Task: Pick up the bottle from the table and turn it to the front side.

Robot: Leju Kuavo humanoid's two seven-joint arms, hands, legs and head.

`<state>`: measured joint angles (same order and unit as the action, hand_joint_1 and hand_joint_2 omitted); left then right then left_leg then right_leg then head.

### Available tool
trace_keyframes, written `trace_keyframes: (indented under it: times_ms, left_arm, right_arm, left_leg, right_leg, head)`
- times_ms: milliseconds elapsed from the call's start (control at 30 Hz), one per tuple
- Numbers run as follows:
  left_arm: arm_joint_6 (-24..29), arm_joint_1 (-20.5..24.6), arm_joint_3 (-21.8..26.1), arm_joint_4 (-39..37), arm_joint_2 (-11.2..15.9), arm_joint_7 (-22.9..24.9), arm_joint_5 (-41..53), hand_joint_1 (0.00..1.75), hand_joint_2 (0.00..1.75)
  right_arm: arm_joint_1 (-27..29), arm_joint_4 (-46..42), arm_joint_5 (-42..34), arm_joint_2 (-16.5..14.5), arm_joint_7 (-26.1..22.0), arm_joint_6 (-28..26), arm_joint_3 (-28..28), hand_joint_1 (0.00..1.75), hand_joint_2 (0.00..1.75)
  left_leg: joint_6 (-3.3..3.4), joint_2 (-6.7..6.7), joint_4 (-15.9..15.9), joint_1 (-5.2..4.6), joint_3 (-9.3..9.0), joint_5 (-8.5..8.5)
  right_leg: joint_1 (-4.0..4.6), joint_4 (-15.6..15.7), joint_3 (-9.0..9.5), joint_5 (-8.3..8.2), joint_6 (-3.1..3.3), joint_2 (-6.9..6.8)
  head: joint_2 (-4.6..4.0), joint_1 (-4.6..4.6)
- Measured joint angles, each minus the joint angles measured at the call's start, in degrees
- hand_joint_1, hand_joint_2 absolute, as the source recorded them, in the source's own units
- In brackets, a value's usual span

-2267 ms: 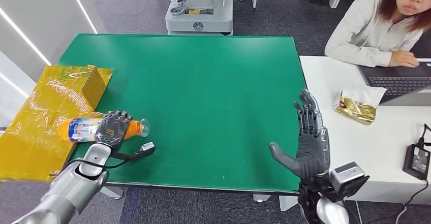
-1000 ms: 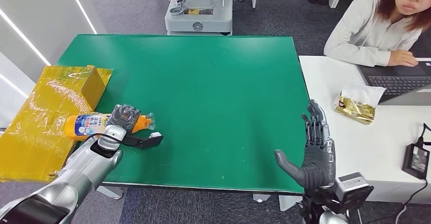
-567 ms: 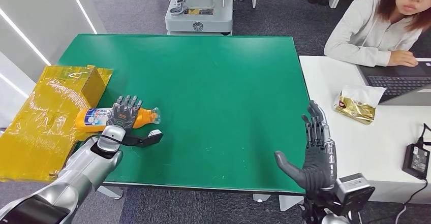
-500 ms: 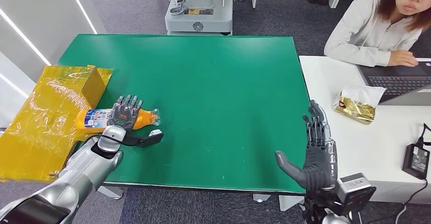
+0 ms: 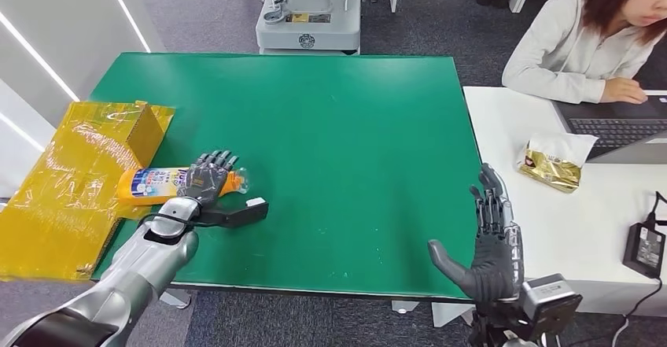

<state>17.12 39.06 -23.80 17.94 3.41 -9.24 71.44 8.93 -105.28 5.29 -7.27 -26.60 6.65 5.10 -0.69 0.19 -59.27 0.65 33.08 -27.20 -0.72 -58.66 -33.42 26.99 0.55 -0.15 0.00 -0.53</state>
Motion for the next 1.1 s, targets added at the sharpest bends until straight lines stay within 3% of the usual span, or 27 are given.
trace_keyframes:
  times_ms: [133,233,433,600,667,767,933,1100]
  left_arm:
    - [1.6,-1.8,9.1,2.6,-3.9,-13.4,-12.9,0.00,1.75]
    - [4.3,-3.6,14.5,5.8,-6.6,-20.0,-19.9,0.00,1.75]
    - [14.5,-8.1,18.1,14.0,-10.1,-24.3,-23.5,0.00,1.75]
    - [16.3,-9.1,18.2,15.7,-10.6,-24.8,-23.8,0.00,1.75]
    - [13.1,-13.9,16.9,25.0,-11.6,-26.0,-30.8,0.00,1.75]
    - [2.3,-22.9,12.3,42.9,-12.9,-27.0,-44.9,0.00,1.75]
    - [-6.2,-26.8,7.2,50.0,-13.1,-25.7,-53.0,0.00,1.75]
    - [-9.1,-29.1,4.5,53.3,-13.1,-24.8,-55.3,0.00,1.75]
  right_arm:
    - [0.4,0.1,0.3,-0.2,0.0,-0.4,-0.2,0.00,1.75]
    - [0.4,0.3,-0.3,-0.3,0.0,-0.9,-0.3,0.00,1.75]
    - [0.4,1.4,-1.6,-0.3,-0.5,-1.3,-0.3,0.00,1.75]
    - [0.4,1.7,-1.8,-0.3,-0.6,-1.5,-0.3,0.00,1.75]
    - [0.3,2.3,-2.5,-0.3,-1.1,-2.3,0.1,0.00,1.75]
    - [0.0,3.4,-3.6,-0.3,-1.8,-3.2,1.2,0.00,1.75]
    - [-0.3,4.5,-3.6,-0.2,-1.9,-3.7,2.9,0.00,1.75]
    - [-0.3,6.0,-4.2,-0.2,-2.4,-4.9,4.7,0.00,1.75]
  left_leg:
    - [0.01,0.01,0.0,-0.01,0.01,0.00]
    - [0.01,0.01,0.0,-0.01,0.02,-0.01]
    - [0.02,-0.01,0.0,0.00,0.03,-0.02]
    - [0.02,-0.02,0.0,0.00,0.03,-0.02]
    - [0.02,-0.01,0.0,0.00,0.05,-0.02]
    - [0.03,-0.01,0.0,-0.01,0.09,-0.05]
    - [0.04,-0.01,0.0,-0.01,0.09,-0.06]
    - [0.04,-0.01,0.0,0.00,0.08,-0.06]
  right_leg:
    - [-0.02,0.0,0.00,-0.01,-0.01,0.01]
    - [-0.02,0.0,0.00,-0.01,-0.02,0.01]
    - [-0.02,0.0,-0.01,0.00,-0.02,-0.01]
    - [-0.02,0.0,0.00,0.00,-0.02,-0.01]
    - [-0.02,0.0,-0.01,0.01,-0.03,0.00]
    - [-0.02,0.1,-0.02,0.03,-0.05,-0.01]
    - [-0.02,0.1,-0.01,0.03,-0.07,-0.03]
    - [-0.02,0.1,-0.02,0.03,-0.07,-0.03]
  head:
    - [0.00,-0.01]
    - [0.00,0.00]
    - [0.00,0.01]
    - [0.00,0.01]
    - [0.00,0.00]
    - [0.00,-0.01]
    - [0.00,0.00]
    - [0.00,0.00]
